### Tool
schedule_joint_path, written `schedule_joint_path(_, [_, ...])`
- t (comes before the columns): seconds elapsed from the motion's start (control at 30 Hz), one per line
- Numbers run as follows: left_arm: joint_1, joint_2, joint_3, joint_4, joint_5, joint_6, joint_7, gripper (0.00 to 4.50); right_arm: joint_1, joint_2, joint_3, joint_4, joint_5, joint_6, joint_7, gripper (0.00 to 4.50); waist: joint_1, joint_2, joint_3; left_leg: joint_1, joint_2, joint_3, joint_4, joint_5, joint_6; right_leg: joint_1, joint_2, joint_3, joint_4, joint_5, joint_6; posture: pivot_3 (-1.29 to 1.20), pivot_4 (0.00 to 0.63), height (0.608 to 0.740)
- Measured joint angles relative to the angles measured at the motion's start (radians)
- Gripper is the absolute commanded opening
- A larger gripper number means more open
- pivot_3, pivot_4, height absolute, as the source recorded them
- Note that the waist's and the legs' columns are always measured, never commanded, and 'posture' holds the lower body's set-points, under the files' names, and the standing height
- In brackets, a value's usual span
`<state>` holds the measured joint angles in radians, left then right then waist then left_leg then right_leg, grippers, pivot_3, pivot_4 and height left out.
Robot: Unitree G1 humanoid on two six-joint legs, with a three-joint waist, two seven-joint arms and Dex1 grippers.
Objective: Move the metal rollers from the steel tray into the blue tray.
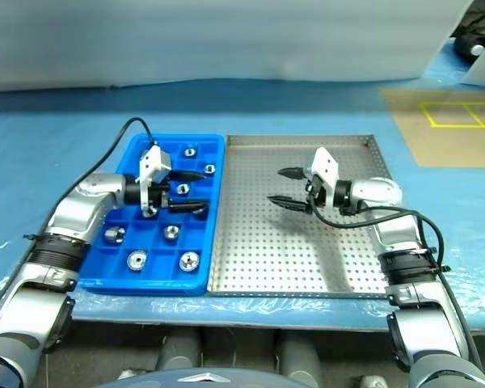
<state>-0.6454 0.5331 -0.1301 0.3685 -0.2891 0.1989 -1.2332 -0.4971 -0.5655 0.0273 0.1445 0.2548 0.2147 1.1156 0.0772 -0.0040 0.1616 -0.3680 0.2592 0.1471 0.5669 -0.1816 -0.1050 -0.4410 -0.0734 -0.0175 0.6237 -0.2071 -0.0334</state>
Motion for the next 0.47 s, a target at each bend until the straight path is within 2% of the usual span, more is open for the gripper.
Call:
schedule_joint_path(0.17, [0.001,-0.017,-0.002,0.012,0.012,-0.014,-0.005,4.13,0.044,0.006,-0.015,-0.06,0.016,0.027,-0.062,3.66,-0.021,0.0,0.0,0.001,0.0,0.001,0.0,0.0,0.0,0.0,0.0,0.001,0.0,0.0,0.0,-0.09,0.15,0.74])
schedule_joint_path(0.47, [0.023,-0.01,0.001,0.012,0.022,-0.014,0.003,4.13,0.001,0.028,-0.005,-0.049,0.019,0.027,-0.087,3.66,-0.021,0.0,0.0,0.001,0.0,0.001,0.0,0.0,0.001,0.001,0.0,0.001,-0.001,0.0,0.0,-0.04,0.15,0.74])
